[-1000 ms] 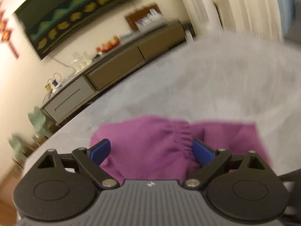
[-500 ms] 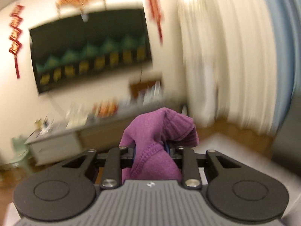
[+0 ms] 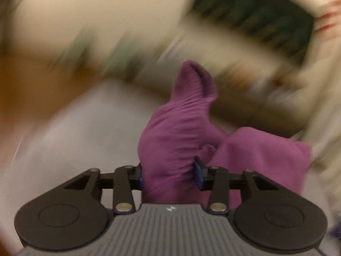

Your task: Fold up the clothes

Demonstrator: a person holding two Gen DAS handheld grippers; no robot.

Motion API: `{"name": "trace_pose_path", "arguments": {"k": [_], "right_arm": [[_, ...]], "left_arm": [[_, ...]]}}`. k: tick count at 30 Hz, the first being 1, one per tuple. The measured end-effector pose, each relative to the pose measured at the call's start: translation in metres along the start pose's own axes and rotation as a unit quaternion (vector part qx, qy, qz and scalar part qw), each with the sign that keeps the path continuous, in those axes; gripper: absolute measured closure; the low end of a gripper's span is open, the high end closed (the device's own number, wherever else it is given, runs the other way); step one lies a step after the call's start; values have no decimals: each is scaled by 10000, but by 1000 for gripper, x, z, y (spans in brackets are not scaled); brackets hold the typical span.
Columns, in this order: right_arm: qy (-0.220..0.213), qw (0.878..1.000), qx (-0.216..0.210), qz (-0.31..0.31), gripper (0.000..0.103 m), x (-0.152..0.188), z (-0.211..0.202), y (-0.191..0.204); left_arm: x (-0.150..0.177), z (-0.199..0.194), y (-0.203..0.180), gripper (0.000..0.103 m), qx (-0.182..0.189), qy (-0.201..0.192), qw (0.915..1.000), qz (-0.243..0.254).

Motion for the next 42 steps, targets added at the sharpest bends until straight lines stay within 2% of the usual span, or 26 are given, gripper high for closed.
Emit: {"name": "trace_pose_path", "arguments": {"k": [2,3,5,10,11,13,16,18,19,20,21,22,23,25,26,27,29,31,32,34,35,37,38,39,41,42], "right_arm": [[104,9999,16,-67,19,1,8,3],[169,9998,38,-111,19,3,16,5],[289,9993,96,-205,19,7,29,10],[459,9973,294,-491,18,9,69,21],[478,9968,336,-538,16,9,77,23],[441,9962,405,-629,12,5,101,19],[636,9929,391,-929,11,4,143,9],[842,9898,359,-1090,11,-1,169,5],[914,9887,265,-1159,14,-4,181,4],[1008,9880,119,-1163,38,-8,193,2],[1109,9871,-36,-1152,56,-11,203,-1],[1086,9877,-75,-1124,80,-17,207,-2],[1032,9886,-84,-1091,88,-23,208,-3],[717,9909,7,-1138,96,-39,201,-4],[211,9910,202,-1307,99,-56,182,0],[-320,9860,456,-1570,100,-74,161,8],[-1099,9694,894,-2003,103,-87,126,29],[-1838,9441,1314,-2402,103,-97,92,49],[-1865,9369,1535,-2526,103,-87,87,54],[-1623,9306,1902,-2672,103,-59,87,56],[-1410,9309,2021,-2697,103,-43,91,55],[-434,9458,1849,-2633,103,-16,107,47],[-17,9514,1707,-2562,103,-6,113,44],[134,9580,1625,-2359,103,-1,112,45],[198,9706,1464,-1898,89,5,103,49],[95,9756,1326,-1745,83,7,95,54]], "left_arm": [[28,26,29,64,92,258,9990,-354],[35,31,36,64,101,230,9988,-427],[42,37,38,54,54,103,9994,-340],[34,58,0,25,73,-78,9978,650],[36,64,-7,16,-31,-140,9963,851],[32,81,-26,6,-255,-186,9914,1272],[31,101,-57,6,-285,-148,9776,2080],[31,114,-77,14,-220,-266,9647,2610],[27,120,-85,36,-143,-354,9599,2777],[23,125,-92,57,-60,-440,9552,2927],[20,131,-99,68,24,-527,9501,3076],[10,134,-103,85,114,-526,9519,3017],[-2,136,-104,90,252,-537,9555,2890],[-38,116,-96,92,781,-1000,9653,2282],[-56,97,-87,95,1063,-1349,9662,1925],[-66,75,-72,95,1283,-1775,9620,1632],[-84,30,-41,95,1696,-2623,9441,1049],[-80,8,-10,95,2114,-2789,9355,480],[-72,3,2,95,2298,-2744,9333,304],[-52,-1,7,95,2329,-2311,9439,367],[-44,-1,2,95,2237,-2055,9505,645],[-21,2,-14,95,1714,-1483,9646,1349],[-11,5,-15,96,1514,-1169,9716,1395],[-2,7,-11,98,1495,-915,9761,1287],[16,-7,-4,102,1653,-914,9758,1098],[23,-13,-1,102,1523,-1030,9777,1018]]}}
Point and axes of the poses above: each gripper's, at about its wrist camera, not at the fingertips, and z roughly the way its jaws point, y to its left, x to its underside, the point moved 1 cm from there along z, roughly the way its jaws point, and after that the axes turned 7 degrees about -x, right-handed, at the moved point
